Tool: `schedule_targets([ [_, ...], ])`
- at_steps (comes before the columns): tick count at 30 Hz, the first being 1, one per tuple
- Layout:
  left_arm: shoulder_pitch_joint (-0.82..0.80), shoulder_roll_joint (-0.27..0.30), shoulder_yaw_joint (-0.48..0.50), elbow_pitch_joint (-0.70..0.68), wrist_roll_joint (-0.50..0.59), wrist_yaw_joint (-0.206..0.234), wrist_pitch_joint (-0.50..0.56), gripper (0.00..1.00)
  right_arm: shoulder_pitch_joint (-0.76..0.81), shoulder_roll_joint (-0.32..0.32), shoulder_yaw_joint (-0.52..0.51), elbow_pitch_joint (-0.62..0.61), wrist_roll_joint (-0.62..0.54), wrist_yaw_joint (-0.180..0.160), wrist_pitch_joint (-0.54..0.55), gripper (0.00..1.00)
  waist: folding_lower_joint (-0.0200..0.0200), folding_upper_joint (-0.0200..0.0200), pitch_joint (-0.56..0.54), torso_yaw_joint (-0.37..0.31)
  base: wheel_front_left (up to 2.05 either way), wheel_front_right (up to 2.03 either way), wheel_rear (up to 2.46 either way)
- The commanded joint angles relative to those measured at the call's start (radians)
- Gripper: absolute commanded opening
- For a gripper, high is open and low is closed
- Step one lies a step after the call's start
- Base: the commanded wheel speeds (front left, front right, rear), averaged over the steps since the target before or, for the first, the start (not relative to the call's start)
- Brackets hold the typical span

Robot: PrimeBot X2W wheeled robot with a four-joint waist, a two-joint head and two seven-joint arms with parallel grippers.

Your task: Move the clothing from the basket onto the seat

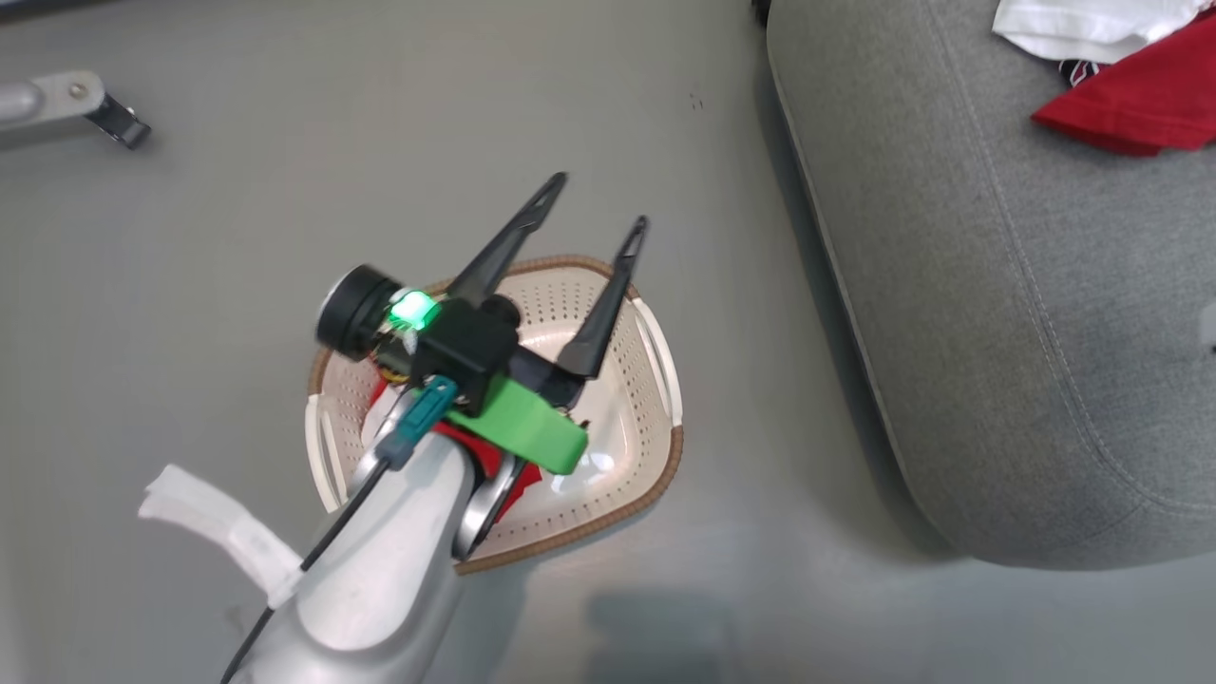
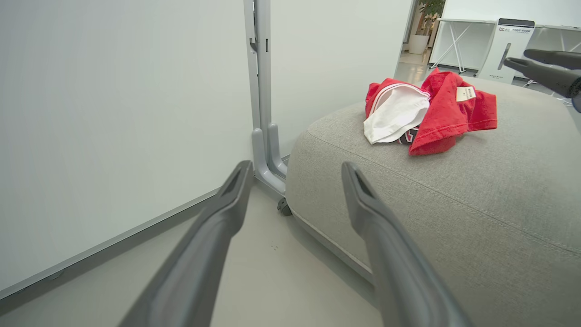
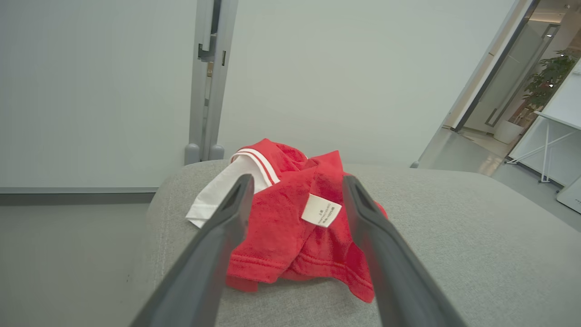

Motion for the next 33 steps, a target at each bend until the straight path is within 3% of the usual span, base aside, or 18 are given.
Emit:
schedule_targets([
  [1, 0.03, 0.009, 0.017, -0.006, -0.004, 0.003, 0.0, 1.0, 0.028, 0.009, 0.018, -0.018, 0.005, -0.001, -0.002, 1.0, 0.0, 0.0, -0.062, 0.029, 0.0, 0.0, 0.0],
  [9, 0.147, 0.021, 0.152, -0.041, -0.012, 0.019, 0.0, 1.0, 0.119, 0.076, 0.149, -0.104, 0.044, -0.001, -0.002, 1.0, 0.0, 0.0, -0.13, 0.085, 0.0, 0.0, 0.0],
  [21, 0.273, -0.011, 0.333, -0.093, -0.016, 0.024, 0.0, 1.0, 0.203, 0.133, 0.284, -0.156, 0.064, -0.001, -0.002, 1.0, 0.0, 0.0, -0.219, 0.17, 0.0, 0.0, 0.0],
  [33, 0.355, -0.024, 0.422, -0.12, 0.0, 0.012, 0.0, 1.0, 0.271, 0.18, 0.349, -0.221, 0.068, -0.001, -0.002, 1.0, 0.0, 0.0, -0.282, 0.224, 0.0, 0.0, 0.0],
])
